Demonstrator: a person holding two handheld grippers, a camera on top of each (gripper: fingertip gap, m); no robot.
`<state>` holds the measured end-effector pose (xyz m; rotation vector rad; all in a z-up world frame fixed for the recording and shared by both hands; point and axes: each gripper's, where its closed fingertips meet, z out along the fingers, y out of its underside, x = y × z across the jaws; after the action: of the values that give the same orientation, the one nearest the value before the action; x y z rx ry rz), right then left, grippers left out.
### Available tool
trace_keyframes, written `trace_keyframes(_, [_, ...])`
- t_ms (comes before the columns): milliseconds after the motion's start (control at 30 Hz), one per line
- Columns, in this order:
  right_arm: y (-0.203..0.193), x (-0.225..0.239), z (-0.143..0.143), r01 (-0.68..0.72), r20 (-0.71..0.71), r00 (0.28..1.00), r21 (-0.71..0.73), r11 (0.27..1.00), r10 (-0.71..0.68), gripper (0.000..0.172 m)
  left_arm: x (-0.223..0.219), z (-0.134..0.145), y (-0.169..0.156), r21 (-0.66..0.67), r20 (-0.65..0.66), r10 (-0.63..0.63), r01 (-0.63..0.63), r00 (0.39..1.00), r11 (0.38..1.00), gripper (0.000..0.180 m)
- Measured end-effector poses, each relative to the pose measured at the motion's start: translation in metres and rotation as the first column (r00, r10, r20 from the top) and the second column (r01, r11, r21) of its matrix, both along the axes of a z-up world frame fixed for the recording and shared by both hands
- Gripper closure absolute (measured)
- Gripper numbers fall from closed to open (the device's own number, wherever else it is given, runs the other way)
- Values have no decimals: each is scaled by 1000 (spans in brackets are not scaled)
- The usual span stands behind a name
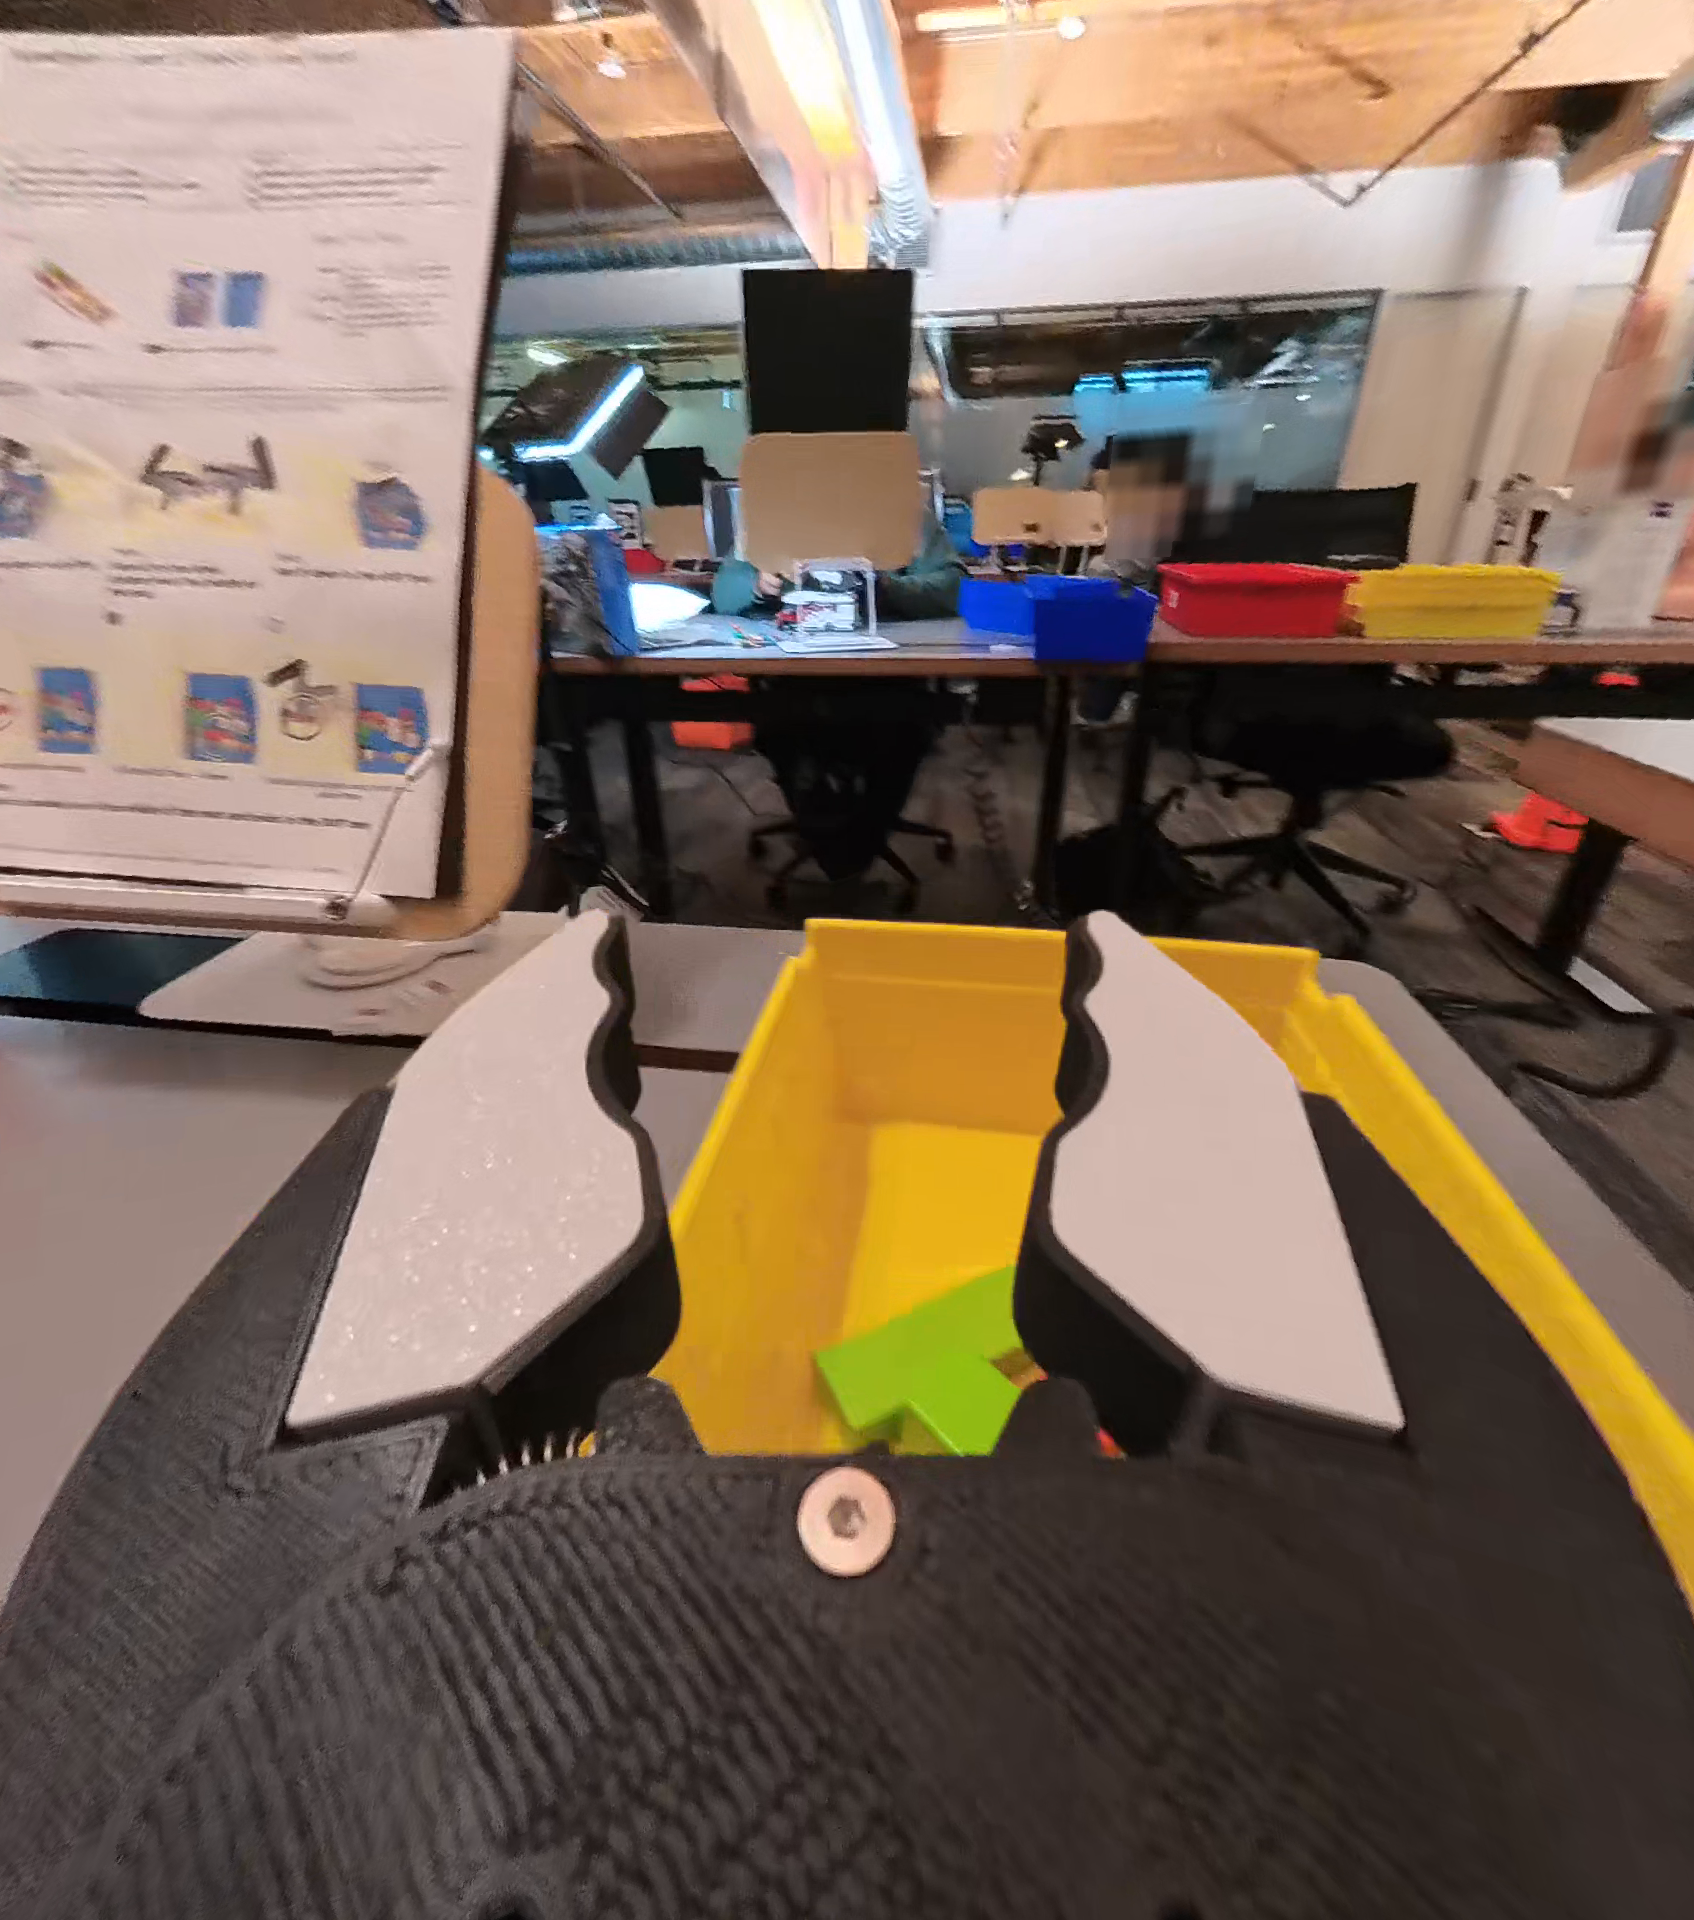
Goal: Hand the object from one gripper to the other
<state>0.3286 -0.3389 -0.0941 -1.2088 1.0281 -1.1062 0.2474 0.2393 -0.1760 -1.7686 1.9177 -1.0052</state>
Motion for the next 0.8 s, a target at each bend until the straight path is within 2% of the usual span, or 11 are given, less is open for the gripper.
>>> trace_keyframes(33, [8,2,-1,-18,-7,1000,-12,1000,18,92,7,-3,4,-37,-34,23,-24,999,999,121])
trace_keyframes(167, [33,7,-9,-74,-49,996,-75,994,70,93,34,-12,4,-181,-167,20,-51,986,982,120])
trace_keyframes(300, [43,9,-11,-98,-57,994,-84,992,93,93,64,-23,4,-238,-327,24,-107,945,965,120])
trace_keyframes(500, [41,9,-15,-107,-71,992,-77,991,102,94,87,-61,10,-215,-566,105,-270,818,939,121])
trace_keyframes(600, [39,9,-15,-121,-69,991,-44,992,118,94,94,-69,9,-198,-599,138,-313,789,929,128])
trace_keyframes(667, [38,9,-16,-129,-74,989,-29,991,127,94,99,-71,13,-142,-595,181,-324,783,935,128])
trace_keyframes(800, [36,8,-16,-136,-73,988,-4,991,135,94,98,-81,19,-27,-630,251,-343,735,939,122])
